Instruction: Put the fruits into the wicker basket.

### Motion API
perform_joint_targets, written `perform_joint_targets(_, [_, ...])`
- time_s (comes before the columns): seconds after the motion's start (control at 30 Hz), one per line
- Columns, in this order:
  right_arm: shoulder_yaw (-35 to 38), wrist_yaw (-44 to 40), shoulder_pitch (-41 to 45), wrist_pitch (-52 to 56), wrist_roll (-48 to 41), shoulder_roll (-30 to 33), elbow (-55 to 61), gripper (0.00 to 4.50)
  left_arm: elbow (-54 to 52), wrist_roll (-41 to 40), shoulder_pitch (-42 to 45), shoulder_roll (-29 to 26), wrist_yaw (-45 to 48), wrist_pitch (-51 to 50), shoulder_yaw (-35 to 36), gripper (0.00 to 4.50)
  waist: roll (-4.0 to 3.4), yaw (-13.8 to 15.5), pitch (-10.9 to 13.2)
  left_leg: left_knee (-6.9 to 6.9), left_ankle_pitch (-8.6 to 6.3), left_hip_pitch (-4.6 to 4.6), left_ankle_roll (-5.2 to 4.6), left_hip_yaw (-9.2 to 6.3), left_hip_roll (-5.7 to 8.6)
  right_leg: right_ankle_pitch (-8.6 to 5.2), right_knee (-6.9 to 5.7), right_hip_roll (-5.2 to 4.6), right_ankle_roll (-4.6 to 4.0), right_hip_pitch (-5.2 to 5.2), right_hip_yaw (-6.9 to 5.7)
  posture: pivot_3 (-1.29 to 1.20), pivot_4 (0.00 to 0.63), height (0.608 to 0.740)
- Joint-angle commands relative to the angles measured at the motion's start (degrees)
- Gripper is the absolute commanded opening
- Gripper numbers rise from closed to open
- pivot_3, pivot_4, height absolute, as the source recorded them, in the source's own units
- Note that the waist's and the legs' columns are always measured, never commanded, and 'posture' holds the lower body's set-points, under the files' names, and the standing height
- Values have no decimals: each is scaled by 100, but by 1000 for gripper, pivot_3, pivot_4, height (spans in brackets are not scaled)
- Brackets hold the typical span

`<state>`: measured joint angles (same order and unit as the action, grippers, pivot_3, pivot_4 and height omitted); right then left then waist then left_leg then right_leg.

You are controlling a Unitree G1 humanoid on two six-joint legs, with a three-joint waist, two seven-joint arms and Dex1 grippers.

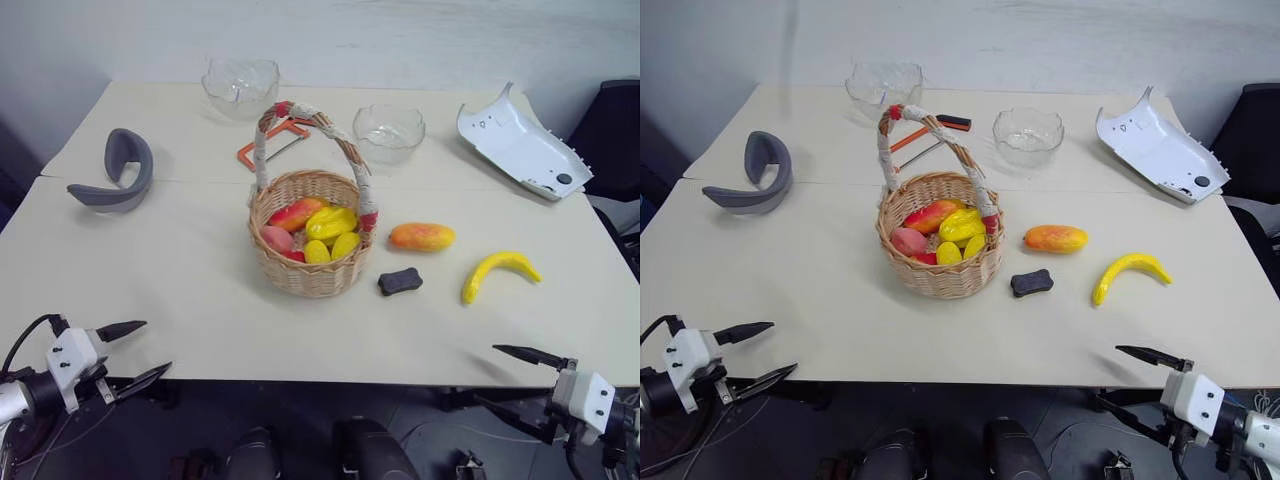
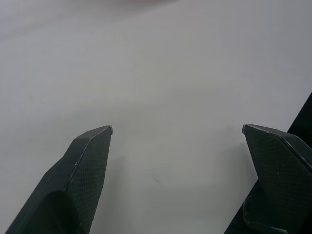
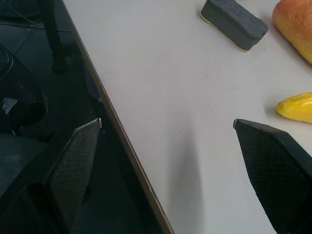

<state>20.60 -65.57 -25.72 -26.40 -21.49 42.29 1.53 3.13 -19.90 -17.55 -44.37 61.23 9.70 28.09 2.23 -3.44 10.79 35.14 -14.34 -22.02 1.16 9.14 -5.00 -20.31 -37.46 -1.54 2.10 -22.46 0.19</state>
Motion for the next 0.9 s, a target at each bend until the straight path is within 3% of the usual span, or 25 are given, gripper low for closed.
perform_joint_targets(0.03, [121,179,-23,145,-180,-70,181,4466,-497,-635,3,-106,20,-766,92,4500,0,1,0,0,0,0,0,0,0,0,0,0,0,0,0,0,150,740])
perform_joint_targets(0.17, [49,702,268,1118,-668,-129,976,4466,-1376,-1504,35,-458,163,-2260,35,4500,0,5,0,3,4,1,9,-6,-1,0,-12,-1,1,1,-2,0,150,740])
perform_joint_targets(0.27, [-405,710,869,2152,-402,460,1478,4466,-1850,-2187,536,-554,106,-2968,-73,4500,-8,-14,3,5,14,6,21,-4,3,5,-27,-2,3,1,1,0,150,740])
perform_joint_targets(0.37, [-1187,892,2342,3281,89,942,1490,4466,-2311,-2552,1295,-434,-262,-3378,-374,4500,-9,-67,8,9,33,21,14,-5,11,21,-31,0,-10,5,12,0,150,740])
perform_joint_targets(0.47, [-2244,820,4140,3484,982,785,714,4466,-2544,-2622,1714,-372,-287,-3598,-724,4500,-10,-142,8,7,56,23,19,-17,18,27,-30,4,-21,5,14,0,150,740])
perform_joint_targets(0.63, [-3381,587,6035,3763,1730,19,-762,4466,-2408,-2207,2023,-56,-361,-3432,-1281,4500,-11,-149,9,2,84,25,21,-26,20,37,-48,15,-6,-3,17,0,150,740])
perform_joint_targets(0.83, [-3834,-373,6860,4271,1693,-259,-1571,4466,-2374,-1975,1935,52,-340,-3253,-1317,4500,-12,-106,9,11,89,-42,43,-33,18,22,-51,23,7,-61,17,0,150,740])
perform_joint_targets(0.9, [-3998,-872,6842,4660,1591,-192,-1489,4077,-2373,-1987,1865,44,-353,-3253,-1223,4500,-12,-90,9,17,78,-47,36,-32,19,22,-48,17,8,-63,17,0,150,740])
